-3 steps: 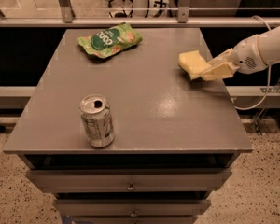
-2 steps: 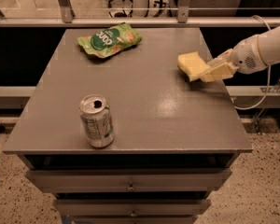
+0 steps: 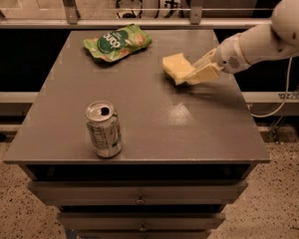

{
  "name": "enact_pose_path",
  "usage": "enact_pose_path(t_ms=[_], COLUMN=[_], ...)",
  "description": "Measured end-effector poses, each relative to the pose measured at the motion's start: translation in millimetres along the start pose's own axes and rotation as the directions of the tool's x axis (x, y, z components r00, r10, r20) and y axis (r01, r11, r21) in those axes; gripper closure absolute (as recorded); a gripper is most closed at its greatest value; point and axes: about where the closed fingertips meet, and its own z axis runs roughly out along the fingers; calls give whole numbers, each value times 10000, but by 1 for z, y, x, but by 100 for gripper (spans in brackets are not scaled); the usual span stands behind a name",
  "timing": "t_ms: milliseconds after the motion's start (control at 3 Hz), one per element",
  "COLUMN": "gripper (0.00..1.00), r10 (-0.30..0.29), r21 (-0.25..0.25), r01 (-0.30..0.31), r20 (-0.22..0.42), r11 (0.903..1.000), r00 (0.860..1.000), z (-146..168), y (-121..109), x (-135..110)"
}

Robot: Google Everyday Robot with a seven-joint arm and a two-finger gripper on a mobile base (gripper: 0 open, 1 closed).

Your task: Move sponge near green rice chip bag

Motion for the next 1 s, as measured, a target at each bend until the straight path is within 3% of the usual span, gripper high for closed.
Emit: enact_pose_path(t_ms=[667, 1000], gripper=[100, 80], r10=[-729, -938], r21=[-655, -924], r01=[737, 960], r20=[151, 275], r11=[9951, 9911], r00=[9972, 9952], z=[64, 99], y=[1, 0], x=[-49, -77])
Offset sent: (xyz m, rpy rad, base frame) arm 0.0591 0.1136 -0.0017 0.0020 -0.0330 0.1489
